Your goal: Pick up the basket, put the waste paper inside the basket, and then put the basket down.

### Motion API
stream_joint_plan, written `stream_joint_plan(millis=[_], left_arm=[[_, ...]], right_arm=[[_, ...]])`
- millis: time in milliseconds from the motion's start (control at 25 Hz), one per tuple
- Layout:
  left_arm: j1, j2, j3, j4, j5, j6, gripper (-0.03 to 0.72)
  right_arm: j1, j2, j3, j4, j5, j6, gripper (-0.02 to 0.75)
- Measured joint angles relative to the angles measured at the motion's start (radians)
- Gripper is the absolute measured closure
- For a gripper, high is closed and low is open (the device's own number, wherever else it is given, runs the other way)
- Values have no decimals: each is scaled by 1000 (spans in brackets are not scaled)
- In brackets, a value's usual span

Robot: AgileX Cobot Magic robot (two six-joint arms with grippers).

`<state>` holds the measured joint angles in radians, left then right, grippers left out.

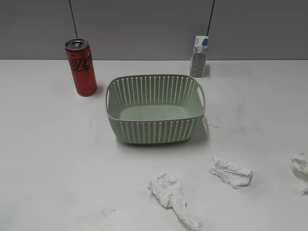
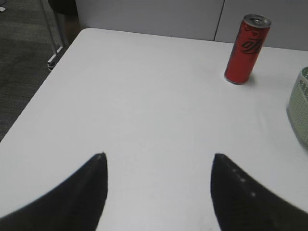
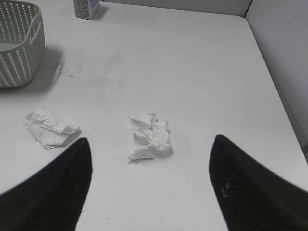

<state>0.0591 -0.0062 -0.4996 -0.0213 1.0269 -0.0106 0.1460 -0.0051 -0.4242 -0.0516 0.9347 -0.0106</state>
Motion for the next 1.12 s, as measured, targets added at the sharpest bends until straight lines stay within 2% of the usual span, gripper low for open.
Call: stream_joint_plan(millis=[680,960,1120], left_arm=[[0,8,-3,-6,-2,5,178],[0,212,-60,-126,-102,108,178],[-82,352,-61,-198,-265,118,178]], right_arm=[[0,0,0,0,0,0,164],[0,0,0,0,0,0,164],[0,0,0,0,0,0,164]])
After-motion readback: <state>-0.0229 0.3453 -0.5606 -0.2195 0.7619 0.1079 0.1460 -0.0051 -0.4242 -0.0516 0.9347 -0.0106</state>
